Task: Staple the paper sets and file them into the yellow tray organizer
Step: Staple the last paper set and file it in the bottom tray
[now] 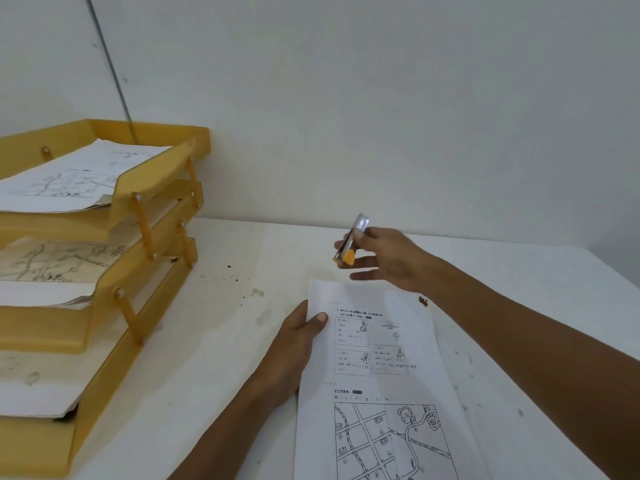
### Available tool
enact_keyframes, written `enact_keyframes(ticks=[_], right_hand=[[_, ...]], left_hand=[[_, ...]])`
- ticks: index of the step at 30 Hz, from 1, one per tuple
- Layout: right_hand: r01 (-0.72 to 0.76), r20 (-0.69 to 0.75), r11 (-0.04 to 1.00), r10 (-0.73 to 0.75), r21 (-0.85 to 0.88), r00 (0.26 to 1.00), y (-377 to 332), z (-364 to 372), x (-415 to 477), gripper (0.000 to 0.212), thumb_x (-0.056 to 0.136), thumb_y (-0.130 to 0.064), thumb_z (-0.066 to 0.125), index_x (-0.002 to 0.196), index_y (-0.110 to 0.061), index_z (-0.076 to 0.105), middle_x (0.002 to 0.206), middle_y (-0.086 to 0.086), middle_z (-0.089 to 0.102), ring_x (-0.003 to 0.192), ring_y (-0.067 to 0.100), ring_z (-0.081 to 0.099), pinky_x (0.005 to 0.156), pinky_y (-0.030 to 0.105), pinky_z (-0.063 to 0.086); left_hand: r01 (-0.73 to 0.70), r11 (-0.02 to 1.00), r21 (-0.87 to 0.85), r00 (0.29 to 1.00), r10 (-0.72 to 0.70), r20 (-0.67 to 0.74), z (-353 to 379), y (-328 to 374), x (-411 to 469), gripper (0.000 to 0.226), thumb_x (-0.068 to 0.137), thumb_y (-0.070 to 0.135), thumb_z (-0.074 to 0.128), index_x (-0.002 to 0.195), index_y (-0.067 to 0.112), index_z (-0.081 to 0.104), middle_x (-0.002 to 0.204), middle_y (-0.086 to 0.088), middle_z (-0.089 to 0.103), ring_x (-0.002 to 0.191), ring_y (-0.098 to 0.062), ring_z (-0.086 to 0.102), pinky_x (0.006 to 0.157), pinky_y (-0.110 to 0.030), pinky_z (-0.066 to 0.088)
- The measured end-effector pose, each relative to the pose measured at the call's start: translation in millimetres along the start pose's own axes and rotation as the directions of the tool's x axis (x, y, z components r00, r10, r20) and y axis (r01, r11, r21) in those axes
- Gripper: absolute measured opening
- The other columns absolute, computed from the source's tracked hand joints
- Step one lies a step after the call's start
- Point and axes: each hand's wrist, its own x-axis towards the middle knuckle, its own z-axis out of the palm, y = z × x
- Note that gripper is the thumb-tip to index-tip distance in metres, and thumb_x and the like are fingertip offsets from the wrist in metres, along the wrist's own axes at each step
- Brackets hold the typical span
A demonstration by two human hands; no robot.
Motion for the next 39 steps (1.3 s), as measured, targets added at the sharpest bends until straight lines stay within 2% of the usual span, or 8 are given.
enact_keyframes(ticks=[3,8,12,16,20,23,29,39], right_hand=[[0.028,0.059,0.982,-0.017,-0.188,0.998,0,20,0,0.029,0.102,-0.037,0.052,0.12,-0.017,0.062,0.113,-0.003,0.075,0.105,0.022,0.072,0.085,0.04,0.046],[0.042,0.092,0.943,-0.012,-0.329,0.996,0,32,-2,0.033,0.103,-0.039,0.049,0.117,-0.011,0.059,0.105,-0.005,0.077,0.102,0.015,0.072,0.073,0.034,0.038],[0.025,0.13,0.96,0.012,-0.28,0.991,3,28,-2,0.038,0.103,-0.037,0.049,0.119,-0.004,0.06,0.109,-0.001,0.076,0.102,0.016,0.072,0.083,0.034,0.044],[0.022,0.149,0.964,0.019,-0.267,0.989,7,26,-1,0.039,0.102,-0.032,0.052,0.118,0.002,0.063,0.112,0.008,0.074,0.092,0.015,0.071,0.076,0.023,0.051],[0.052,0.148,0.944,-0.004,-0.325,0.989,12,29,2,0.032,0.097,-0.036,0.06,0.108,-0.007,0.069,0.103,0.004,0.073,0.098,0.017,0.069,0.097,0.034,0.052],[0.059,0.14,0.943,-0.013,-0.327,0.99,14,32,2,0.027,0.098,-0.034,0.06,0.106,-0.01,0.069,0.103,0.004,0.072,0.101,0.018,0.069,0.102,0.037,0.05],[0.05,0.075,0.931,-0.025,-0.361,0.997,17,38,2,0.028,0.1,-0.032,0.057,0.108,-0.008,0.069,0.11,0.007,0.074,0.111,0.028,0.067,0.1,0.043,0.051],[0.079,0.057,0.927,-0.062,-0.368,0.996,20,43,2,0.02,0.102,-0.029,0.054,0.096,-0.014,0.066,0.099,0.003,0.07,0.093,0.019,0.064,0.087,0.033,0.05]], left_hand=[[-0.015,1.0,0.018,1.0,0.015,0.008,1,0,-1,0.028,0.108,0.023,0.045,0.13,0.024,0.062,0.121,-0.003,0.076,0.111,-0.028,0.073,0.102,-0.056,0.053],[-0.019,0.999,0.028,1.0,0.019,0.008,2,1,-1,0.027,0.109,0.027,0.044,0.13,0.027,0.061,0.12,0.0,0.076,0.109,-0.026,0.073,0.1,-0.056,0.055],[-0.021,1.0,0.008,1.0,0.021,0.002,2,1,1,0.028,0.109,0.024,0.043,0.13,0.025,0.062,0.118,0.001,0.077,0.107,-0.024,0.074,0.1,-0.052,0.056],[-0.02,1.0,-0.006,1.0,0.02,0.0,2,1,2,0.028,0.109,0.022,0.043,0.128,0.024,0.063,0.118,0.0,0.077,0.108,-0.024,0.074,0.102,-0.052,0.055],[-0.034,0.999,-0.026,0.999,0.034,-0.002,2,-1,2,0.029,0.109,0.018,0.043,0.129,0.021,0.063,0.12,-0.002,0.076,0.112,-0.024,0.072,0.105,-0.052,0.052],[-0.045,0.998,-0.039,0.999,0.045,-0.004,2,-2,2,0.029,0.109,0.016,0.042,0.129,0.02,0.063,0.12,-0.003,0.076,0.113,-0.024,0.072,0.106,-0.052,0.052],[-0.04,0.998,-0.042,0.999,0.04,-0.009,1,-5,4,0.03,0.109,0.017,0.042,0.13,0.018,0.064,0.122,-0.004,0.075,0.115,-0.025,0.071,0.108,-0.053,0.049],[-0.039,0.998,-0.05,0.999,0.038,-0.013,2,-7,7,0.03,0.109,0.016,0.042,0.13,0.017,0.062,0.122,-0.004,0.075,0.114,-0.026,0.071,0.107,-0.053,0.05]])
